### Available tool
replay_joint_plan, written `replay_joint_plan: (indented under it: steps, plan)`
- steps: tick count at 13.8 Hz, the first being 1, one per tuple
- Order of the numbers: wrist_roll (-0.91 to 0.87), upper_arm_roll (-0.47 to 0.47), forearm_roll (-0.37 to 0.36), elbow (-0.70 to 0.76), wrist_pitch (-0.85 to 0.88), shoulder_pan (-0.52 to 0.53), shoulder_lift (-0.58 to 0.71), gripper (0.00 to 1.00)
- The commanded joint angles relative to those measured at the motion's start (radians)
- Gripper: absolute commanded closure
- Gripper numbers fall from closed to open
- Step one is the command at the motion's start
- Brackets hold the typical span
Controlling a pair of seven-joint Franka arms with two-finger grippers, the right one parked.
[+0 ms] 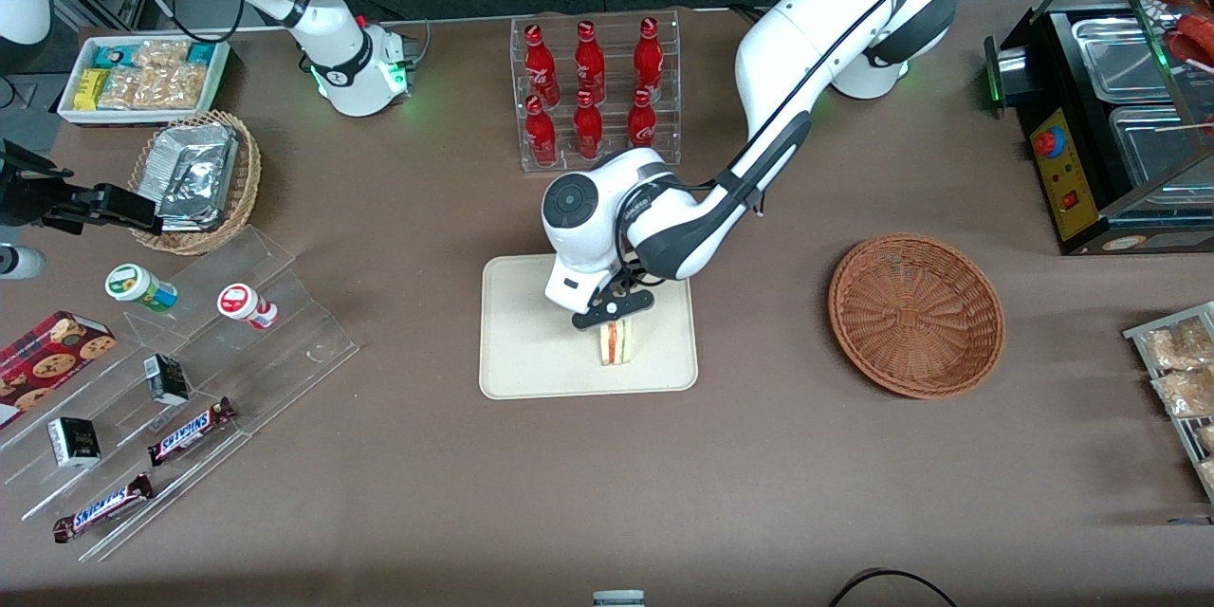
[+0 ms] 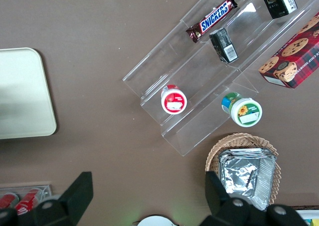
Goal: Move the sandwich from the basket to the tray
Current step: 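Lower the sandwich onto the tray with the left gripper, then open the left gripper and release the sandwich on the tray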
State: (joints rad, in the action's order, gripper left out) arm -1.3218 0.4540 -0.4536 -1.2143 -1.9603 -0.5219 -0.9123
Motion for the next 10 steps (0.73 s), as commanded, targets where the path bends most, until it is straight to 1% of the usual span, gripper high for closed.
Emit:
replay_joint_plan:
  steps: [1, 3, 5, 7, 8, 9, 10]
  plan:
    - [-0.02, -0.005, -0.017, 0.029, 0.073, -0.004, 0.044, 0.0]
    - [-0.025, -0.001, -0.005, 0.029, 0.153, 0.019, 0.125, 0.0]
    - [-0.025, -0.003, 0.041, 0.029, 0.24, 0.042, 0.226, 0.0]
    - [-0.011, -0.005, 0.042, 0.021, 0.352, 0.068, 0.324, 0.0]
    - [-0.008, 0.0, 0.05, 0.018, 0.407, 0.118, 0.366, 0.0]
    - [0.001, 0.006, 0.081, 0.018, 0.444, 0.164, 0.404, 0.0]
    - [0.041, 0.0, 0.131, 0.018, 0.471, 0.193, 0.455, 0.0]
